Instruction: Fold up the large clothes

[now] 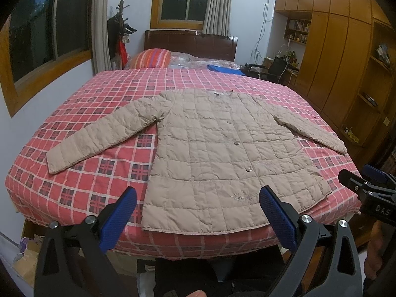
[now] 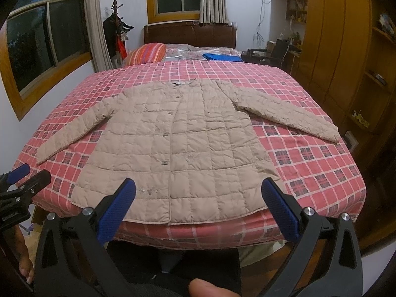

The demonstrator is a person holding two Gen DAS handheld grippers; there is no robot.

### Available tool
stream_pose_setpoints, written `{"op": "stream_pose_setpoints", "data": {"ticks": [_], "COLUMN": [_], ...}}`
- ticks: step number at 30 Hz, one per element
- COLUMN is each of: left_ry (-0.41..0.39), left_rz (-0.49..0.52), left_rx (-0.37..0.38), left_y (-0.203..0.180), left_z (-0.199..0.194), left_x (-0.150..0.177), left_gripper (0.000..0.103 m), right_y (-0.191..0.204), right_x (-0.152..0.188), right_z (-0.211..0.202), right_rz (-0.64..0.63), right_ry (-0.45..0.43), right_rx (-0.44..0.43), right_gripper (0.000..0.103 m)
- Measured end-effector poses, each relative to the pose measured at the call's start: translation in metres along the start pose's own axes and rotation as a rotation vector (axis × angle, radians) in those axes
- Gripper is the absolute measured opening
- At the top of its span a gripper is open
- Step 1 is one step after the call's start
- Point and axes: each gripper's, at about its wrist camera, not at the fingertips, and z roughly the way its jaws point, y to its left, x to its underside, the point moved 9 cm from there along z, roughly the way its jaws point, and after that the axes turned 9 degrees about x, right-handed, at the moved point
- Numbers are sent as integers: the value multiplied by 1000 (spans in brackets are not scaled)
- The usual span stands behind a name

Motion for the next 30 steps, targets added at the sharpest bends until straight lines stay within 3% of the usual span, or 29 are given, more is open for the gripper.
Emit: {"op": "stream_pose_setpoints", "data": {"ticks": [3, 6, 8, 12, 15, 16, 18, 21, 24, 26, 30], "left_ry": [0, -23, -32, -50, -86, -79, -72, -54, -41, -36, -23], "left_rz": [-5, -10, -25, -57, -47, -32, -9, 10, 14, -2, -53], "left_rx": [0, 35, 83, 237, 309, 306, 305, 344, 357, 363, 375], "left_y": [6, 13, 18, 21, 19, 18, 14, 7, 5, 7, 14], "left_z": [6, 17, 29, 62, 83, 91, 104, 119, 130, 136, 151], "left_x": [-2, -7, -12, -30, -46, -51, -58, -67, -74, -78, -87], "left_gripper": [99, 99, 99, 99, 99, 99, 99, 99, 99, 99, 99], "right_y": [-2, -13, -26, -81, -153, -178, -242, -310, -370, -407, -443], "right_x": [-2, -11, -16, -27, -39, -41, -37, -25, -15, -11, -5], "right_z": [5, 17, 38, 94, 136, 150, 184, 226, 254, 270, 298], "right_rz": [1, 22, 45, 154, 342, 431, 689, 941, 1164, 1285, 1415], "right_ry": [-4, -63, -62, 38, 68, 80, 130, 189, 156, 84, 33], "right_rx": [7, 29, -22, 4, 18, 4, -48, -96, -140, -157, -188], "right_gripper": [101, 101, 101, 100, 97, 93, 73, 68, 68, 68, 67]}}
